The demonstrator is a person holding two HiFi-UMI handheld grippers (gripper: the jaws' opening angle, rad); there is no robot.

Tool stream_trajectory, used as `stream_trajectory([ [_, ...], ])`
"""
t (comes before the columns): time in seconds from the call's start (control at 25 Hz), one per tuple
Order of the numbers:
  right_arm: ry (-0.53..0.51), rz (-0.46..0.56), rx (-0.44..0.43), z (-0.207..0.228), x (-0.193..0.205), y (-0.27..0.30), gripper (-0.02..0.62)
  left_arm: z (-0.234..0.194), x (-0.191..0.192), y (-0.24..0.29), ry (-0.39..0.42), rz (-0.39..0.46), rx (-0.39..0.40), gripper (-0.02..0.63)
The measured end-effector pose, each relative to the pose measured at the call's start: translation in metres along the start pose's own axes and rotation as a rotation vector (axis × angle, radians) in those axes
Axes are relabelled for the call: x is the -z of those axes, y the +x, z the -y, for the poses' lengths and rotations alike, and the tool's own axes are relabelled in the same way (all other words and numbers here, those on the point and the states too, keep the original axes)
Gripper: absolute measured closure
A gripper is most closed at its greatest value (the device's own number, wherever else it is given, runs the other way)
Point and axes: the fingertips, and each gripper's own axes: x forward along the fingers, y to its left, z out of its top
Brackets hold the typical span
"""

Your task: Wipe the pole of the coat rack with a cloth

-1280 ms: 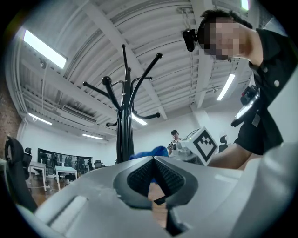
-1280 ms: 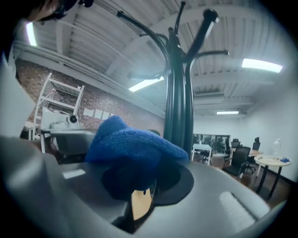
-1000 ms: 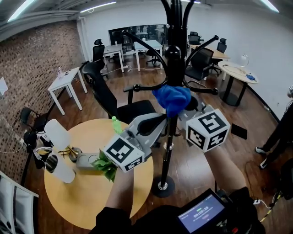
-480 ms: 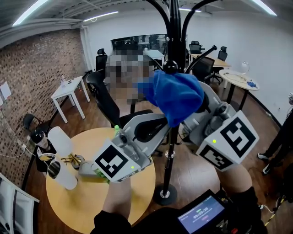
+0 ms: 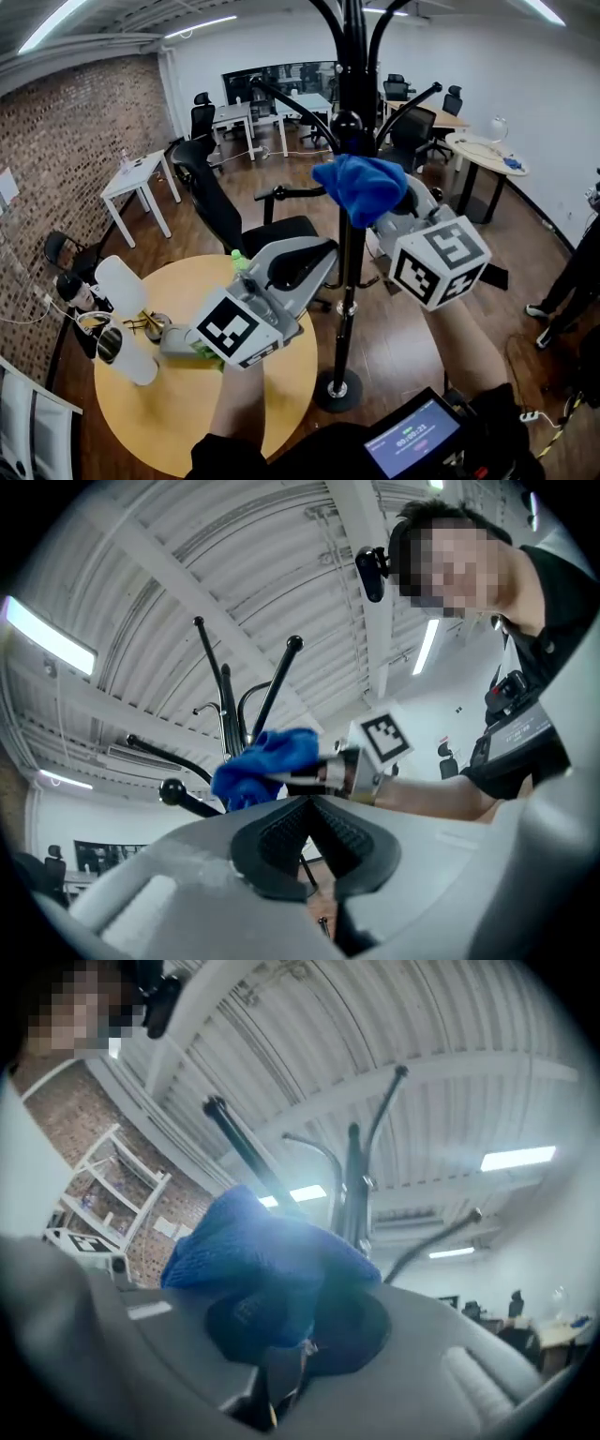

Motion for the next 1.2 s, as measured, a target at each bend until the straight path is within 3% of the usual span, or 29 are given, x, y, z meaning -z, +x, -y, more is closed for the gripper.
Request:
stream_trajectory([
  [0.12,0.076,-0.097,0.015,0.008,0.064,-0.002,0.543,0.003,0.024,-0.003,-0.043,-0.020,0.000,0.601],
  [0.4,0.161,-0.255,-0.004,-0.011,0.165,-0.038,0.541,0.019,0.066,-0.007,-0.149,-0.039,0.003,0.601],
  [0.72,0.310,-0.619,0.026,-0.044,0.324,-0.095,0.543,0.045,0.115,-0.013,-0.218,-0.118,0.047,0.601],
  [0.88,0.398,-0.603,0.050,-0.053,0.340,-0.108,0.541,0.054,0.134,-0.024,-0.263,-0.145,0.053,0.601],
  [1.0,0.411,-0.602,0.044,-0.057,0.336,-0.110,0.541,0.054,0.139,-0.027,-0.296,-0.119,0.044,0.601],
  [1.2,0.416,-0.571,-0.071,-0.078,0.324,-0.117,0.541,0.060,0.160,-0.031,-0.316,-0.145,0.005,0.601],
])
